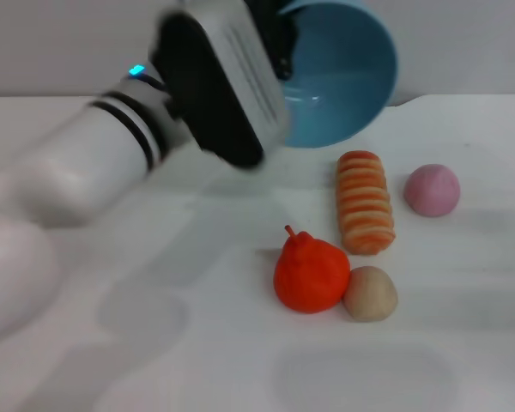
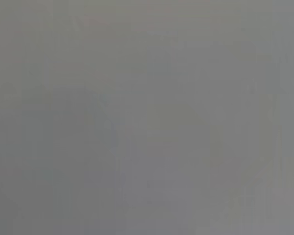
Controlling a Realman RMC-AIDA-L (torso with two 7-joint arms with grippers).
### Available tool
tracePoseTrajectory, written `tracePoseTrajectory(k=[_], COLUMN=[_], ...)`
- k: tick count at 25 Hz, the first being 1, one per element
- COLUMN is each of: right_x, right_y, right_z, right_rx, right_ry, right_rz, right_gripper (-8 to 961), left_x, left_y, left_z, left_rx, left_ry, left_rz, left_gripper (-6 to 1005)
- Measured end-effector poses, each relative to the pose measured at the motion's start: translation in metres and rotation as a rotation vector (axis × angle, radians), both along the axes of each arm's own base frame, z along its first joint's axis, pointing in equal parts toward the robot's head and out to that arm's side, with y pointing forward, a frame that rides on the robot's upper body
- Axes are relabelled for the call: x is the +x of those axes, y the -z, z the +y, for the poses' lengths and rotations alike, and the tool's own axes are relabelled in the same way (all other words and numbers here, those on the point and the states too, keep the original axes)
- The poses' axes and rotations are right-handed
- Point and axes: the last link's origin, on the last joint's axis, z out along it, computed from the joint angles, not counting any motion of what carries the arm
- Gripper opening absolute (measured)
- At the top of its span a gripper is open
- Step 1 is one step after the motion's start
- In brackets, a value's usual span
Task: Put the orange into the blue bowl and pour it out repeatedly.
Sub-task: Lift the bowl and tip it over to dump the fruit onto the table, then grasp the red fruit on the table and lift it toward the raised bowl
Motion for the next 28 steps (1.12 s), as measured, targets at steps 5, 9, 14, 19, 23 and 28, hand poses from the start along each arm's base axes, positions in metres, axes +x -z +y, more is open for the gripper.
tracePoseTrajectory(k=[5, 9, 14, 19, 23, 28], right_x=[-0.011, -0.024, -0.041, -0.060, -0.081, -0.108], right_y=[-0.001, -0.006, -0.017, -0.014, 0.005, 0.037], right_z=[0.009, 0.020, 0.033, 0.042, 0.050, 0.057], right_rx=[-0.120, -0.271, -0.519, -0.750, -0.942, -1.099], right_ry=[-0.070, -0.114, -0.095, -0.077, -0.087, -0.118], right_rz=[0.013, 0.046, 0.008, -0.059, -0.104, -0.179], right_gripper=[705, 705, 705, 704, 704, 705], left_x=[-0.019, -0.035, -0.051, -0.063, -0.065, -0.065], left_y=[-0.020, -0.037, -0.049, -0.060, -0.061, -0.056], left_z=[0.030, 0.051, 0.063, 0.067, 0.068, 0.067], left_rx=[-0.201, -0.323, -0.373, -0.357, -0.353, -0.361], left_ry=[-0.312, -0.567, -0.822, -0.951, -0.952, -0.959], left_rz=[-0.168, -0.247, -0.221, -0.198, -0.213, -0.210], left_gripper=[-2, -2, -2, -2, -2, -2])
